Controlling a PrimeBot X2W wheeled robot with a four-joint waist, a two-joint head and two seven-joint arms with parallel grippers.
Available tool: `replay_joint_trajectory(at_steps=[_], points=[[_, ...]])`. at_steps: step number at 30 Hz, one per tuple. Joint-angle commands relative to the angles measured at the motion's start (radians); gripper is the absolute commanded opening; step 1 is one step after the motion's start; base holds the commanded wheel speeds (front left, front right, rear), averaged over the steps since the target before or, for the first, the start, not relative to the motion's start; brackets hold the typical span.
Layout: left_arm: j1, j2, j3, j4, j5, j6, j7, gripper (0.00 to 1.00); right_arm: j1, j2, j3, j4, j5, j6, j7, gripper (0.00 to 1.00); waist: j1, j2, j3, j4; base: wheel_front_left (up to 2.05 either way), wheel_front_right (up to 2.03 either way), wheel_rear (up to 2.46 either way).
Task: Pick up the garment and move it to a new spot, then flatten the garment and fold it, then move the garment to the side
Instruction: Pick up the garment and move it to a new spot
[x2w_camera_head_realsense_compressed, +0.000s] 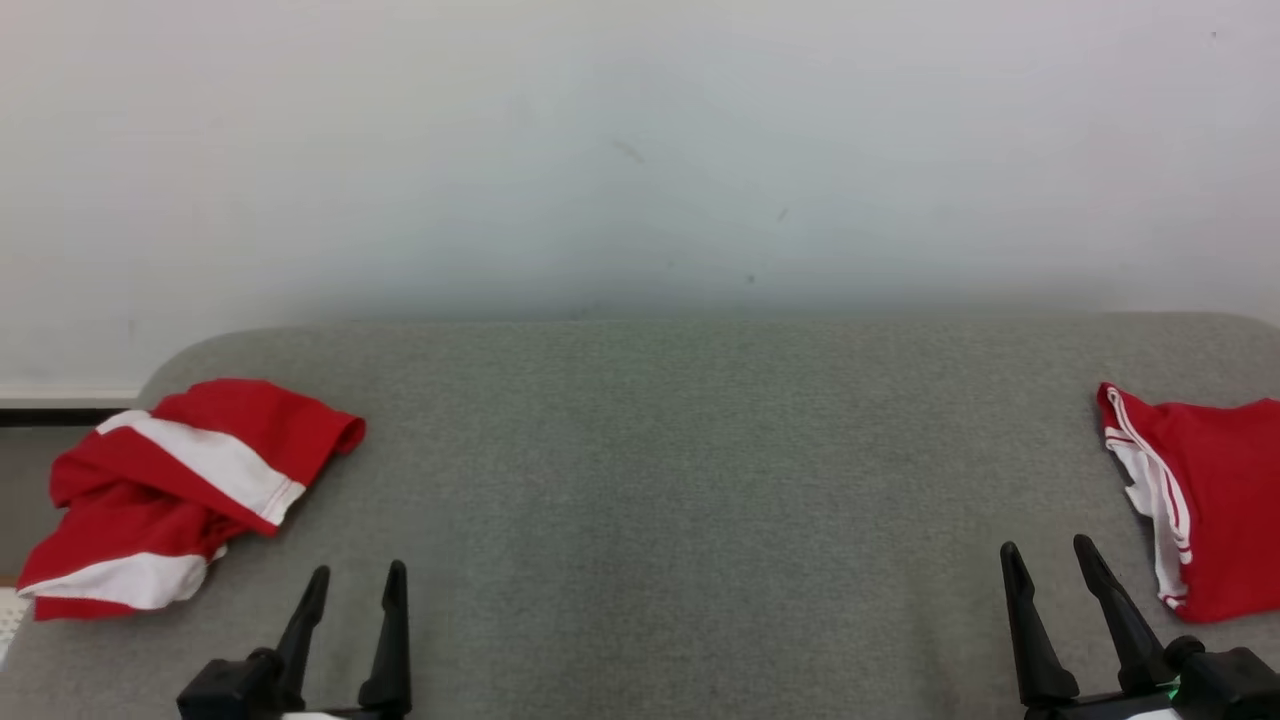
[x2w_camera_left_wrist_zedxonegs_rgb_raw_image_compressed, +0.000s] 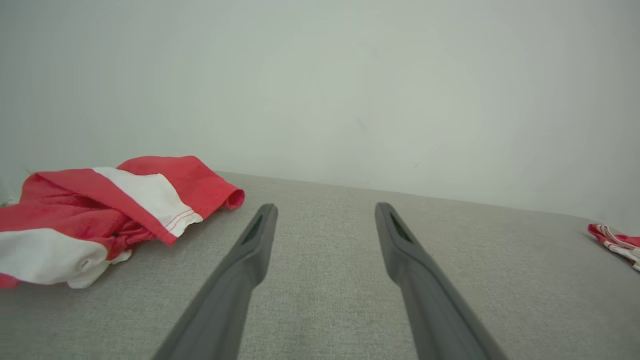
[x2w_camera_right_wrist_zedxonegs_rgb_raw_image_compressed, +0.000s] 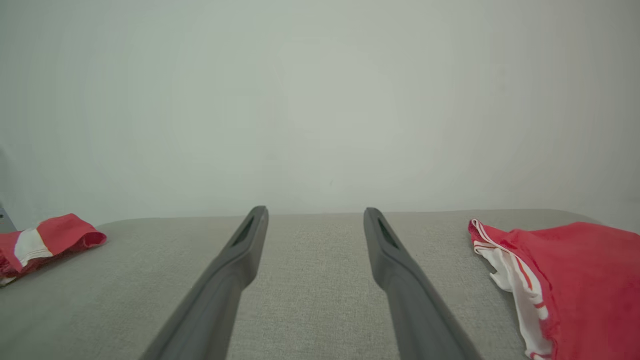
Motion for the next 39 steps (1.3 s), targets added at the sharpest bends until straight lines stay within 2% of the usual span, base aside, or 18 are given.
replay_joint_trajectory(at_steps=[1, 13, 21, 31, 39], points=[[-0.012, 0.004, 0.002, 0.003, 0.009, 0.001, 0.000, 1.00, 0.008, 0.003, 0.001, -0.002, 0.003, -0.002, -0.002, 1.00, 0.0000, 0.0000, 0.001, 0.042, 0.00, 0.00, 0.00], [-0.034, 0.004, 0.048, 0.017, 0.032, -0.002, 0.000, 1.00, -0.039, 0.038, 0.094, 0.020, 0.026, -0.002, -0.003, 1.00, 0.0000, 0.0000, 0.011, 0.213, 0.00, 0.00, 0.00], [-0.030, 0.004, 0.073, 0.025, 0.041, -0.002, 0.000, 1.00, -0.047, 0.048, 0.127, 0.027, 0.040, -0.002, -0.003, 1.00, 0.0000, 0.0000, 0.011, 0.284, 0.00, 0.00, 0.00], [-0.051, 0.011, 0.092, 0.040, 0.049, -0.009, 0.000, 1.00, -0.062, 0.056, 0.147, 0.033, 0.043, -0.002, -0.003, 1.00, 0.0000, 0.0000, 0.020, 0.297, 0.00, 0.00, 0.00], [-0.192, 0.086, 0.064, 0.113, 0.046, -0.016, 0.035, 1.00, -0.093, 0.046, 0.163, 0.023, 0.032, -0.002, -0.003, 1.00, 0.0000, 0.0000, 0.069, 0.245, 0.00, 0.00, 0.00]])
